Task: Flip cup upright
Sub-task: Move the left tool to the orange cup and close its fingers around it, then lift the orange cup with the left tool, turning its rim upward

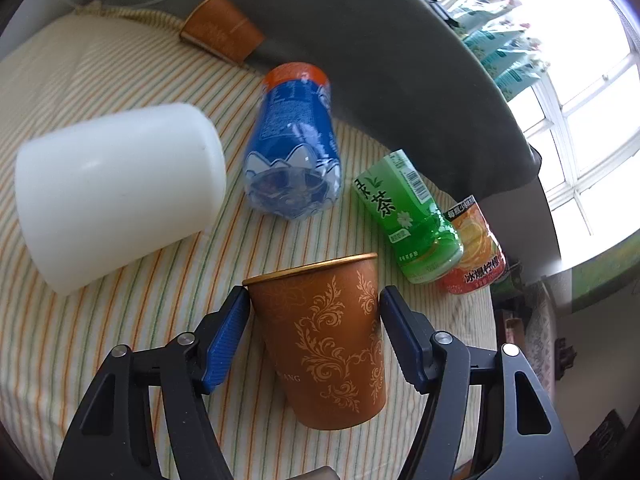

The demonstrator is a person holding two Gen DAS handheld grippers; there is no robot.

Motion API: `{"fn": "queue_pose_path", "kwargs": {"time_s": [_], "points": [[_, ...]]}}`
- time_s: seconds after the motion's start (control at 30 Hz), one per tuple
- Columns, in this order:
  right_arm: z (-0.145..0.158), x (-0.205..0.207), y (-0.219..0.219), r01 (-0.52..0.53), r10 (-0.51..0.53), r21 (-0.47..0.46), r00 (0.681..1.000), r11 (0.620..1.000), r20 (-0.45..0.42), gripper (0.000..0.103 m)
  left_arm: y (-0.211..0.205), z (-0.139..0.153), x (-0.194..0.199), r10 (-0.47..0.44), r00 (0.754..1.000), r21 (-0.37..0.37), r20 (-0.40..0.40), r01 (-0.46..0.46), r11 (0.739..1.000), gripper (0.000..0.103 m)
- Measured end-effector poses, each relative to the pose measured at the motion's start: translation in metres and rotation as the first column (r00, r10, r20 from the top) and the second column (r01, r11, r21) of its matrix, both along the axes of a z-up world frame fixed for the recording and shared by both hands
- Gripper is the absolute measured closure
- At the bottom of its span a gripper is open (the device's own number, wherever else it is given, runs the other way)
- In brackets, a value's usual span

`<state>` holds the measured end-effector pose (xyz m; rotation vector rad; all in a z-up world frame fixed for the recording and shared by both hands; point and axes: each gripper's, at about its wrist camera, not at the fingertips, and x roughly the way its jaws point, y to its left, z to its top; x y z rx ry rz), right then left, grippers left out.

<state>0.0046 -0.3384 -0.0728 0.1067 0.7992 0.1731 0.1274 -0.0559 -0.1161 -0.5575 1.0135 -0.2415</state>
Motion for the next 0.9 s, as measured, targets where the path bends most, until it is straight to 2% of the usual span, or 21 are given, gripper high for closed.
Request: {"fn": "queue_pose_path", "kwargs": {"time_s": [0.23,0.5,0.9], "points": [[-0.002,0.002,0.0,0.004,-0.004,0.005,1.0,1.0,-0.003,0.027,-0.014,0.014,-0.01,-0.053,0.995,0.101,0.09,0.044,0.994,0.037],[-0.004,0.002,0.002,0.006,-0.006,0.002,1.0,1.0,-0.002,0.027,-0.039,0.027,-0.023,-0.132,0.97,0.247,0.205,0.079,0.966,0.037],[-0.006,0.003,-0.002,0.016,-0.016,0.008,1.0,1.0,-0.002,0.027,-0.056,0.029,-0.037,-0.192,0.944,0.349,0.269,0.09,0.933,0.038]]}}
